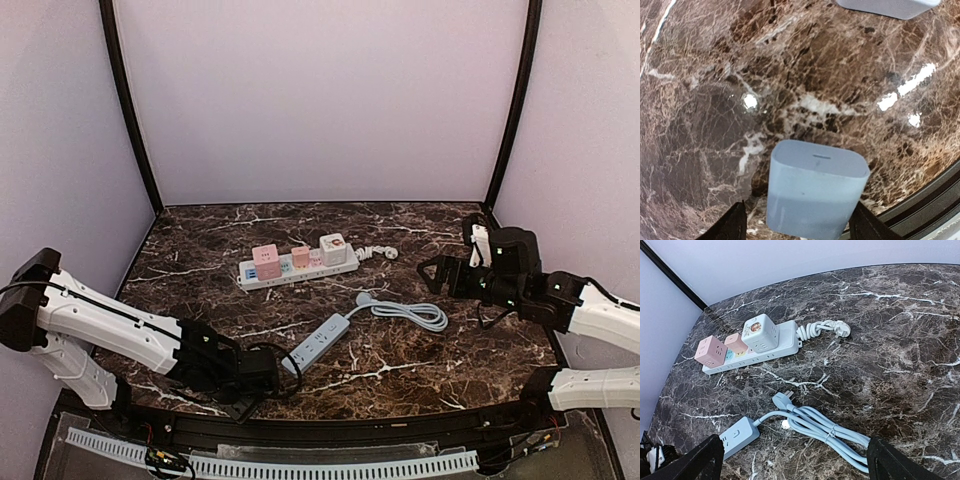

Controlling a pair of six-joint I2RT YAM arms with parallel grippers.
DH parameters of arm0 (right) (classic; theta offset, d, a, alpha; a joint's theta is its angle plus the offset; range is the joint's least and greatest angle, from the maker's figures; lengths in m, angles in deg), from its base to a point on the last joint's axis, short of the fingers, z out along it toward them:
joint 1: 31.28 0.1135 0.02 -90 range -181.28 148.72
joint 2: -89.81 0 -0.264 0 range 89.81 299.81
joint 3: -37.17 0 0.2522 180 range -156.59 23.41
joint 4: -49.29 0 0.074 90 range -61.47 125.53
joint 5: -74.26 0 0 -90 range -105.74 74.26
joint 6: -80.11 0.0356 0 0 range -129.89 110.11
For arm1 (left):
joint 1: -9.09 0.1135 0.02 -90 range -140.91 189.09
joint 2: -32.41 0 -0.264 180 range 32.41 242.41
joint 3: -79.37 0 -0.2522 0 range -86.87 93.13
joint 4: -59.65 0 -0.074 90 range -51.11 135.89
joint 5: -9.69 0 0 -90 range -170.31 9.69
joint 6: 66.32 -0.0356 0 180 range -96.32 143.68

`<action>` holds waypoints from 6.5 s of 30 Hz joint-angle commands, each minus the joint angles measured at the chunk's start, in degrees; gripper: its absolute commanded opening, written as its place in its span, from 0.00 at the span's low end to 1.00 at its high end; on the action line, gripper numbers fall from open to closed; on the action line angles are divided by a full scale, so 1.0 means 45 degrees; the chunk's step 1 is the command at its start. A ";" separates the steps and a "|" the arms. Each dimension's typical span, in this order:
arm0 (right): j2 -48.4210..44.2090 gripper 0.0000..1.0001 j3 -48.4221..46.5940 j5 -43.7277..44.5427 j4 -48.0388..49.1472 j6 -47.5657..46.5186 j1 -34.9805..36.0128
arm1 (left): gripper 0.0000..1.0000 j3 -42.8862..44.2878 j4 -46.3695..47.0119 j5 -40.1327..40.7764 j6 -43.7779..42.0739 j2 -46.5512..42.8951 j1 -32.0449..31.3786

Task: Insert the plug

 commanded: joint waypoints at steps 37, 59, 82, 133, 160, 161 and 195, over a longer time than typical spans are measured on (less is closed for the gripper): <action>0.0041 0.99 0.1440 -0.6986 0.3757 0.0219 0.0138 | 0.01 0.0080 0.9040 0.0464 -0.6806 -0.2146 0.0042; 0.3207 0.83 -0.2746 -0.7688 -0.1269 0.0704 0.2778 | 0.01 0.0010 1.6628 -0.1595 -1.2414 0.0582 0.1008; 0.5290 0.37 -0.4289 -0.7392 -0.2659 0.1451 0.3594 | 0.01 0.1075 1.5787 -0.2415 -1.3069 0.1855 0.1599; 0.1591 0.00 -0.2920 -0.2039 -0.4985 0.1249 0.0607 | 0.80 0.2508 0.9427 -0.0567 -0.6271 0.4161 0.3375; 0.0735 0.00 -0.2662 -0.2014 -0.5398 0.1773 0.0612 | 0.38 0.5050 1.0465 -0.0732 -0.1737 0.6587 0.2398; 0.0726 0.00 -0.2680 -0.2029 -0.5435 0.1784 0.0612 | 0.40 0.5124 1.0572 -0.0797 -0.1691 0.6728 0.2353; 0.5224 0.00 -0.4599 -0.4394 -0.4526 0.3983 0.1640 | 0.93 -0.2443 1.5162 0.3329 -0.6369 -0.2296 0.4243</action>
